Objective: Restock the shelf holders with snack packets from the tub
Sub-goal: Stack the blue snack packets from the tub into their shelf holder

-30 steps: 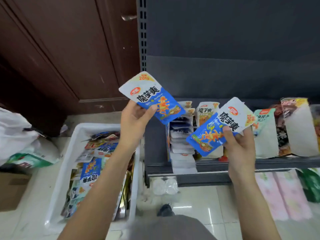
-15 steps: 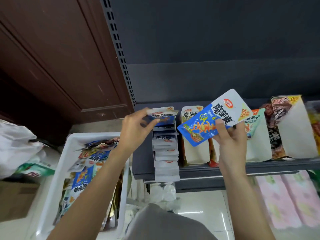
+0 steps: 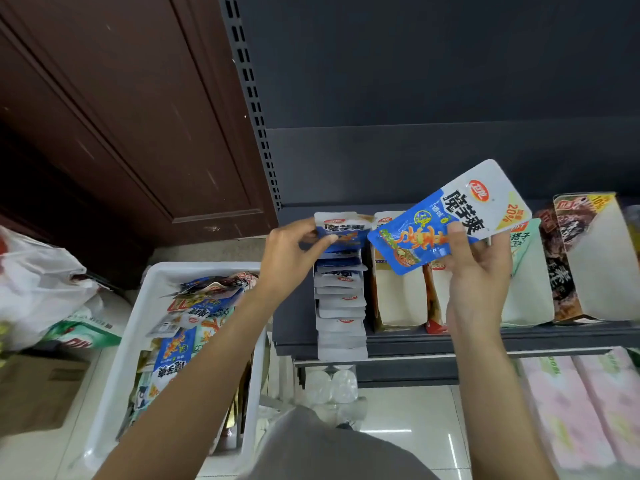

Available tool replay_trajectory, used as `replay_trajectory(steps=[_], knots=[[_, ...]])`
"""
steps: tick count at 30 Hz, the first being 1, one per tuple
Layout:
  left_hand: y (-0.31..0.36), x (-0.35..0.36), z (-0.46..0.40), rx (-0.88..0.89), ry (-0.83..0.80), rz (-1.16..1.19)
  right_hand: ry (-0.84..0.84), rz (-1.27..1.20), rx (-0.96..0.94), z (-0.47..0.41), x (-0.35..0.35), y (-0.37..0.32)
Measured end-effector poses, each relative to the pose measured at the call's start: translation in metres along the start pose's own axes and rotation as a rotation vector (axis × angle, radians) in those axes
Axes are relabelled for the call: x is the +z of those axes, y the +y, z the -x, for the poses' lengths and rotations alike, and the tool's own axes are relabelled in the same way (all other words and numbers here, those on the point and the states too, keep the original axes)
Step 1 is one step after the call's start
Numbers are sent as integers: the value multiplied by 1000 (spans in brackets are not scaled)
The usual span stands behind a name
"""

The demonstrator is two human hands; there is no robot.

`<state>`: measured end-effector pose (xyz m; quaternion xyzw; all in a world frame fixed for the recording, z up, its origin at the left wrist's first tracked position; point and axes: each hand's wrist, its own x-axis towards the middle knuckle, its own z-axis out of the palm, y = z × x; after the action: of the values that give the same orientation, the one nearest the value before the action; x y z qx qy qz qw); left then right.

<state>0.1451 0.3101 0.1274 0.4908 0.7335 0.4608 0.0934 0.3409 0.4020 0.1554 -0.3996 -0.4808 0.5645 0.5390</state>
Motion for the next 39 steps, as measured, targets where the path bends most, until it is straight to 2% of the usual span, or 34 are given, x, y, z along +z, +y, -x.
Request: replay_trajectory(steps=[5,10,13,17,21,27,35,39], knots=[[-15,1,-4,-27,-32,-111,0,-5,11,4,4,3],[-16,-6,3,144,-73,-145,11,-3,-4,7,5,6],[-17,-11,5,233,-95,-163,16,-46,-78,4,10,-3],[-16,-6,3,207,-79,-271,-107,-3,-225,-1,32,-14],[-17,1,-5,214,-32,-338,-268,119,-250,-6,57,-4],[-19,3,-6,289,-122,-325,-318,88,-279,-28,69,7],[-20,-2,1,257,-111,-301,-674,485,-161,-36,80,51],[-21,-2,1,237,-108,-296,-630,767,-477,-37,76,50]])
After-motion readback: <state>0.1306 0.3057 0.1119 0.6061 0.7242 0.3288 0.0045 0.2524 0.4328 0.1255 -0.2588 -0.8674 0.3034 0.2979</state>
